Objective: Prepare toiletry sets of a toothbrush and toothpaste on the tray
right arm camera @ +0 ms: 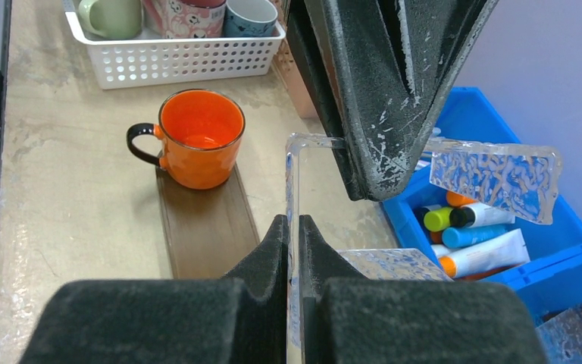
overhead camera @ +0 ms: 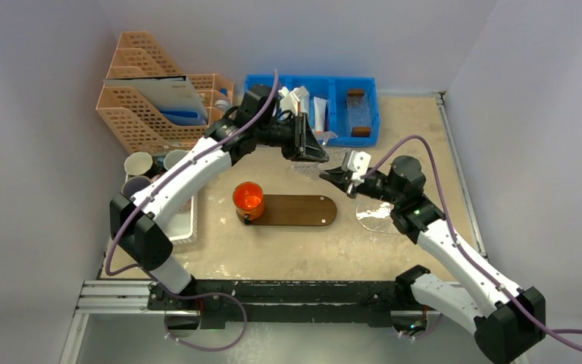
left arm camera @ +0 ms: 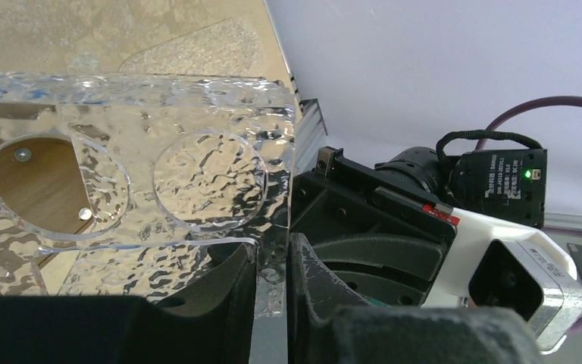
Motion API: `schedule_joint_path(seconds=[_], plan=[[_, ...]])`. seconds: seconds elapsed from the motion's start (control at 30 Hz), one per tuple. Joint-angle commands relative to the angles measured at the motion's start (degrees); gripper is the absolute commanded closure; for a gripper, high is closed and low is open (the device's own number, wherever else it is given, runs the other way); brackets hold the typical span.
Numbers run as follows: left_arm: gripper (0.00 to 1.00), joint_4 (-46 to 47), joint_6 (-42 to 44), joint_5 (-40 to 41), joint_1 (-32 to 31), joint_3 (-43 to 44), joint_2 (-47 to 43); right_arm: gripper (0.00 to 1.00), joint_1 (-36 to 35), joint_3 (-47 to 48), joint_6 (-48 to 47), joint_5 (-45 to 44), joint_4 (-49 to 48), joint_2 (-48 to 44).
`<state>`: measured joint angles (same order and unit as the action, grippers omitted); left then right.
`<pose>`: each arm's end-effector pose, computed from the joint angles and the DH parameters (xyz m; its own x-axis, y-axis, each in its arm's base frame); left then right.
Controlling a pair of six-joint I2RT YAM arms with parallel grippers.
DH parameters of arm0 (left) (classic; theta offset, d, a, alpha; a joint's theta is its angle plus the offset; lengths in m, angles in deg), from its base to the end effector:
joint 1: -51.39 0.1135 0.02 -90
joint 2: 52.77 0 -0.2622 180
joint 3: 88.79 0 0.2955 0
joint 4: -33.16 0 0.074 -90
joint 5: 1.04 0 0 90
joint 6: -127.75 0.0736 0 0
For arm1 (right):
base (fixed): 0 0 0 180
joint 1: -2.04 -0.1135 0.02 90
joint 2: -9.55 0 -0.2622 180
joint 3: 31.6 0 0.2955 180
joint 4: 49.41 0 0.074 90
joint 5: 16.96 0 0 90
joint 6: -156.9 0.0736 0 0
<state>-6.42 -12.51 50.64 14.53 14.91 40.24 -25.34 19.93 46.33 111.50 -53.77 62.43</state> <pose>0.3243 -0.3001 0.3665 -0.9430 -0.0470 -0.3294 0.2813 0.4160 -0.8648 0.2352 0.1734 0.3225 0.3640 -0.1213 -0.9235 -0.8371 0.3920 -0.3814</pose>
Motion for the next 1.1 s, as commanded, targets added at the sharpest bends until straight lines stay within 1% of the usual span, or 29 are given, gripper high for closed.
schedule_joint_path(seconds=[0.0,0.1,0.13,0.23,0.37,0.5,0.57,0.63,0.77,0.87,1.07], plan=[[0.89,-0.48,2.51,2.18,-0.01,1.0,-0.71,1.0,-0.22,-0.24,0.13,-0.72,-3.01,-0.41],[0.99,-1.48,3.69,3.04,0.02,0.92,-1.19,1.0,-0.23,-0.41,0.63,-0.96,-3.01,-0.49],[1.0,-1.88,4.14,3.34,0.03,0.92,-1.45,0.98,-0.22,-0.41,0.92,-0.93,-3.0,-0.67],[1.0,-2.76,5.7,4.45,-0.02,1.0,-2.09,0.87,-0.22,-0.44,1.52,-1.63,-2.59,-1.11],[1.0,-4.39,8.54,6.28,-0.07,1.54,-2.86,0.76,-0.18,0.19,1.64,-2.38,-0.64,-2.08],[1.0,-6.93,12.57,7.77,0.02,2.72,-3.43,0.62,-0.22,1.95,1.6,-3.08,4.63,-3.4],[1.0,-8.32,15.58,7.87,-0.11,3.64,-3.59,0.58,-0.22,3.25,1.67,-3.51,8.59,-4.25],[1.0,-10.52,19.45,8.08,-0.12,4.74,-3.55,0.54,-0.22,4.48,4.11,-4.49,12.45,-5.15],[1.0,-15.98,29.67,9.09,-0.26,6.95,-3.5,0.48,-0.21,8.38,5.31,-9.34,22.6,-6.99],[1.0,-20.26,36.91,8.65,-0.42,8.57,-3.28,0.44,-0.13,11.49,7.96,-15.09,28.78,-7.51],[1.0,-26.89,48.41,7.04,-0.83,10.89,-2.86,0.37,-0.13,18.13,13.08,-22.67,39.59,-6.29]])
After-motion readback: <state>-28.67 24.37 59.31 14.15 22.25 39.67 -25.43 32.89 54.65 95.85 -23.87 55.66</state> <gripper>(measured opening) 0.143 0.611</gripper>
